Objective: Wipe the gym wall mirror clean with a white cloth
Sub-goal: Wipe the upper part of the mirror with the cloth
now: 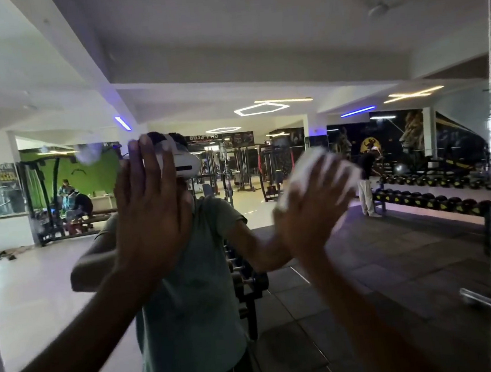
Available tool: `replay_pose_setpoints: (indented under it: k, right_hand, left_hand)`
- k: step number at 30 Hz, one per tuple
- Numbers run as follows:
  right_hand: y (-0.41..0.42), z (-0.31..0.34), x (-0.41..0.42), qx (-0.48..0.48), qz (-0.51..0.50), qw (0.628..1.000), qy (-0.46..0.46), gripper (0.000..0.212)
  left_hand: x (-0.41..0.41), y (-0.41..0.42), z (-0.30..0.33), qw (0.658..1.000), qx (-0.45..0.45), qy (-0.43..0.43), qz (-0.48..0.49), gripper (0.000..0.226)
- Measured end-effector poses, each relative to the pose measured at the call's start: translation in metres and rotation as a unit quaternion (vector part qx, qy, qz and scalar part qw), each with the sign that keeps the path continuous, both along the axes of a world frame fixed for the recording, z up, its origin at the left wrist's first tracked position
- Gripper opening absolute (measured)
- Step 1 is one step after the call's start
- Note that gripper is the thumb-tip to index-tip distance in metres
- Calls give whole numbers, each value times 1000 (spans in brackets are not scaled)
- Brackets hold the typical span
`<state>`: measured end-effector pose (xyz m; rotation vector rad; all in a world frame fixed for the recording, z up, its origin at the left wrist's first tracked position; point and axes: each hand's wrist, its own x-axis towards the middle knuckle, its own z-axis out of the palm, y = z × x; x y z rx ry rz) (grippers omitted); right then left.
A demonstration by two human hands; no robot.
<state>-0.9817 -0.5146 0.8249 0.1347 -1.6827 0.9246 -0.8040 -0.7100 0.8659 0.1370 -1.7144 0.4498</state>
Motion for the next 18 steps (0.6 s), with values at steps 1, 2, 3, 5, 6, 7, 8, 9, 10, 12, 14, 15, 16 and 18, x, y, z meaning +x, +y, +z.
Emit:
replay_pose_setpoints:
  k: [1, 2, 3, 5, 6, 7, 8, 9, 10, 12, 14, 15, 16, 18]
  right_hand:
    - [-22, -25, 27, 73, 30, 997, 13, 73]
    - [-39, -53, 50, 179, 75, 980, 40, 73]
    - [-47, -77, 66, 283, 115, 949, 78, 71]
    - [-31, -96, 56, 397, 157, 892, 146, 66]
    - [-13, -90, 38, 403, 162, 885, 170, 64]
    - [8, -82, 17, 380, 152, 896, 174, 64]
    - [29, -74, -7, 330, 125, 921, 167, 66]
    - [52, -67, -31, 253, 95, 953, 138, 70]
    - [73, -60, -53, 165, 69, 980, 92, 76]
    - [92, -49, -70, 12, 62, 998, -16, 82]
    - [67, -49, -52, -64, 48, 995, -58, 80]
    - [46, -58, -34, -50, 31, 997, -52, 76]
    - [25, -74, -11, 3, 26, 999, -37, 75]
    - [-5, -116, 28, 181, 88, 979, 6, 77]
  left_hand:
    - [-4, 4, -12, 1000, 7, -2, -3, 69]
    - [-7, 8, -22, 1000, 16, -4, -7, 69]
    - [-9, 11, -29, 1000, 22, -5, -8, 69]
    - [-11, 14, -39, 1000, 22, -17, -7, 70]
    - [-10, 14, -43, 1000, 21, -20, -7, 70]
    - [-7, 12, -45, 1000, 17, -22, -7, 69]
    - [-3, 10, -46, 1000, 9, -23, -5, 68]
    - [0, 7, -47, 1000, 2, -27, 1, 68]
    - [3, 5, -48, 999, -2, -31, 7, 67]
    - [5, 8, -52, 999, 10, -30, 19, 67]
    - [-1, 23, -59, 999, 40, -18, 15, 68]
    - [-8, 35, -62, 998, 52, -20, 2, 68]
    - [-16, 49, -65, 998, 54, -29, -16, 68]
    - [-37, 77, -67, 996, 40, -51, -54, 68]
